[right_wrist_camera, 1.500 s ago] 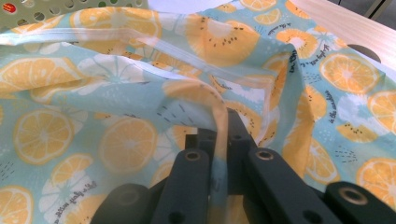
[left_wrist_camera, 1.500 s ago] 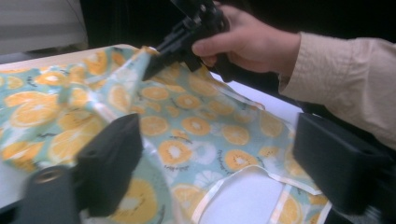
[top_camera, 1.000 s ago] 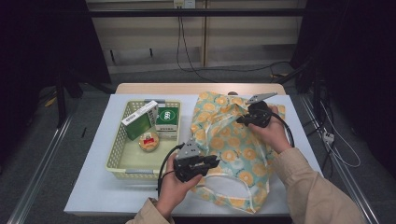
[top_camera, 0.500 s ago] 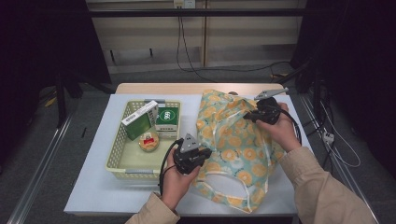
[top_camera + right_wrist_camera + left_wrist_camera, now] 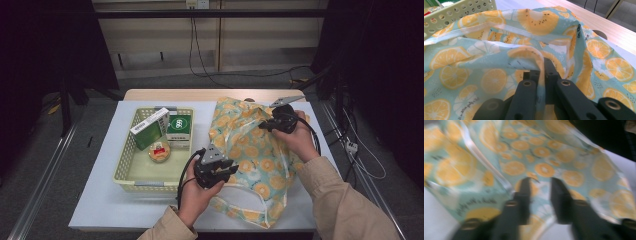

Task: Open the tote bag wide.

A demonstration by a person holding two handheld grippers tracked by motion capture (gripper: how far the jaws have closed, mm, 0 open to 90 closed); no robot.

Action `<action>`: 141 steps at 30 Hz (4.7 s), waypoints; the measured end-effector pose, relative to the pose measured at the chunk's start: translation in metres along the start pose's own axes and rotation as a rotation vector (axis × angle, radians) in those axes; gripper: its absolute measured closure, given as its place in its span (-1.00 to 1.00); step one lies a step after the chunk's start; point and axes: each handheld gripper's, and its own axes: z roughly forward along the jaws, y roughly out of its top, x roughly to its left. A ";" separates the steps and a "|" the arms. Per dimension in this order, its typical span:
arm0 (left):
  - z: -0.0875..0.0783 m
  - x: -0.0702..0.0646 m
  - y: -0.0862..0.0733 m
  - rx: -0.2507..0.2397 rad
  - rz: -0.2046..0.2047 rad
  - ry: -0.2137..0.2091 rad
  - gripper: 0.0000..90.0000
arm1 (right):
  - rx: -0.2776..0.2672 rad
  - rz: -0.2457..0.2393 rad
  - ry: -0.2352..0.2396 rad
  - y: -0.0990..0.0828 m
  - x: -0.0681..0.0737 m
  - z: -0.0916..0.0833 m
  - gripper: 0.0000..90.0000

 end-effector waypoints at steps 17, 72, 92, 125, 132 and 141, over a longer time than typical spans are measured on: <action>0.016 0.011 0.003 0.152 0.046 0.180 -0.06 | -0.026 0.028 0.008 0.000 -0.005 -0.006 0.97; -0.051 0.100 0.045 0.046 -0.136 0.110 -0.52 | 0.014 0.036 0.007 0.004 -0.004 0.029 0.97; -0.094 0.147 0.007 0.015 -0.078 0.129 -0.88 | 0.012 0.030 0.008 0.002 -0.003 0.025 0.97; -0.081 0.176 -0.036 0.139 -0.082 0.135 -0.83 | 0.004 0.037 0.015 0.000 -0.005 0.025 0.97; -0.070 0.190 -0.050 0.220 -0.121 0.168 -0.82 | 0.005 0.039 0.023 0.000 -0.004 0.025 0.97; -0.062 0.193 -0.053 0.269 -0.071 0.202 -0.78 | 0.008 0.033 0.027 -0.001 -0.005 0.024 0.97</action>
